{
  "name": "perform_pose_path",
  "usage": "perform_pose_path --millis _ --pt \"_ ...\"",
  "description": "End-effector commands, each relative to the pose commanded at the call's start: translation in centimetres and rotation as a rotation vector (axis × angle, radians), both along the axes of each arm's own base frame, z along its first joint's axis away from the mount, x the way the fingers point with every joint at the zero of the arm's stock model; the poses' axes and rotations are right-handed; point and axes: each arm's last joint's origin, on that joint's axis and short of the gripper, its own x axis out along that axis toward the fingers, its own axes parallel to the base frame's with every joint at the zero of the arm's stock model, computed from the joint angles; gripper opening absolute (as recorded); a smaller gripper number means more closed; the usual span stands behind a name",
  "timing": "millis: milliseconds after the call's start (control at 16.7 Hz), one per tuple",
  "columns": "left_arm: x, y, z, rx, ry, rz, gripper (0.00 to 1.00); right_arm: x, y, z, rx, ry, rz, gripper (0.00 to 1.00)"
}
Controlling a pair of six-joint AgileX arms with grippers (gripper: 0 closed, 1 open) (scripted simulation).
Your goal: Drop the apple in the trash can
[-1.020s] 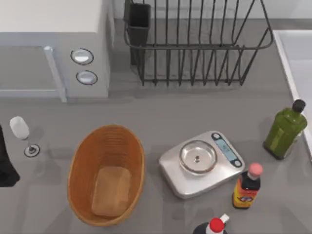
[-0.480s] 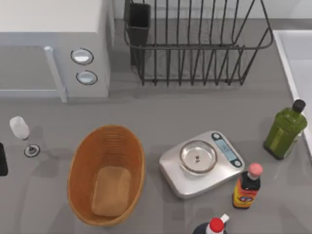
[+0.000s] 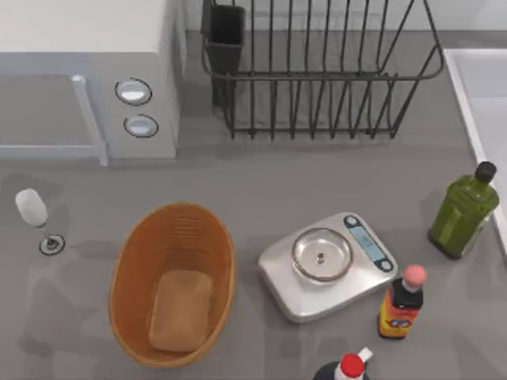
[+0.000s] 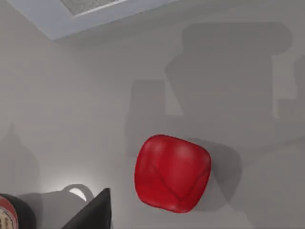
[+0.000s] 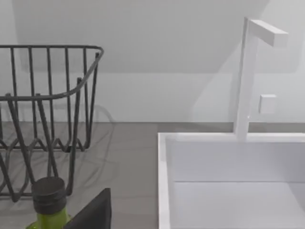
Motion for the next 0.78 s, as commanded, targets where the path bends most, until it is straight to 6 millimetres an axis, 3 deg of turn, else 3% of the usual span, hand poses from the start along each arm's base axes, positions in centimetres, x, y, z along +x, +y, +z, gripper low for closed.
perform_pose_path --millis 240,420,600,780 --pt "5.6 3.5 -1.8 -0.034 0.299 -0.082 1.0 0.0 0.0 0.0 0.0 0.0 0.0 1.0" --pt "8.6 5.9 -4.1 -0.083 0.454 -0.14 1.0 0.0 0.0 0.0 0.0 0.0 0.0 1.0" --pt "10.3 7.3 -5.6 -0.118 0.533 -0.182 1.0 0.0 0.0 0.0 0.0 0.0 0.0 1.0" --pt "10.8 7.7 -5.9 -0.126 0.549 -0.196 1.0 0.0 0.0 0.0 0.0 0.0 0.0 1.0"
